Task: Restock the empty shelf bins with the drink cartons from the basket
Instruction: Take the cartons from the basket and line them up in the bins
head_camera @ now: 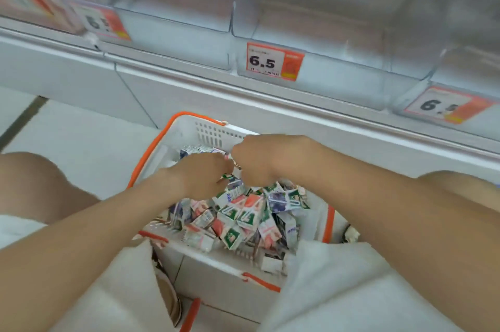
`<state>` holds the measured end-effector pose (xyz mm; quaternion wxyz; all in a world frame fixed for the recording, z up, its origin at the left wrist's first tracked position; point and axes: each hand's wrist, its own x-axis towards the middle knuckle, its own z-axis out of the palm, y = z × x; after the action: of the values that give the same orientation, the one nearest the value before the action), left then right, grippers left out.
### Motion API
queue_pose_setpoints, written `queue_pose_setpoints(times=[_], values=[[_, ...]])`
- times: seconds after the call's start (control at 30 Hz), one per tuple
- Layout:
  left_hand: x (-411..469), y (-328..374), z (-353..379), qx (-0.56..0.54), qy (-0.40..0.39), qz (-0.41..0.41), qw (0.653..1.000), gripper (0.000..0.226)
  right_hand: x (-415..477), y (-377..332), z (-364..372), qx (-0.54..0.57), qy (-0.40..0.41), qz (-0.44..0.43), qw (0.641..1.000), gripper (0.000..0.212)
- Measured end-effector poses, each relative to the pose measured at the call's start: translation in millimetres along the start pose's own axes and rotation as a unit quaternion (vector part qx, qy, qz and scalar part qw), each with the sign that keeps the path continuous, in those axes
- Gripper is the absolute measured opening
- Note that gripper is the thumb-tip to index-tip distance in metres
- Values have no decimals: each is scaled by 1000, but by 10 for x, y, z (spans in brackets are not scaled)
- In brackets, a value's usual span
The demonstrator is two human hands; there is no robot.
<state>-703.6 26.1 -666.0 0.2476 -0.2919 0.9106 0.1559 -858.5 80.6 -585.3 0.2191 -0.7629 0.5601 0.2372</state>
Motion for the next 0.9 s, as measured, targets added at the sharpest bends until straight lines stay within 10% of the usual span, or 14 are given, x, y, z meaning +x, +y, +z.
queue_pose_setpoints(times=[0.23,0.37,0.5,0.67,0.9], values=[[-239,130,4,16,29,-31,999,34,-421,93,456,51,150,109,981,31],[-210,532,23,47,40,13,998,56,-709,310,1136,3,109,163,981,10],[-93,886,248,-5,47,63,997,92,-820,504,1753,-30,64,116,991,22],[65,1028,718,72,-140,124,980,162,-876,420,2380,-39,59,21,997,36],[289,989,878,246,-66,196,947,170,-949,624,2345,-53,61,43,996,34]])
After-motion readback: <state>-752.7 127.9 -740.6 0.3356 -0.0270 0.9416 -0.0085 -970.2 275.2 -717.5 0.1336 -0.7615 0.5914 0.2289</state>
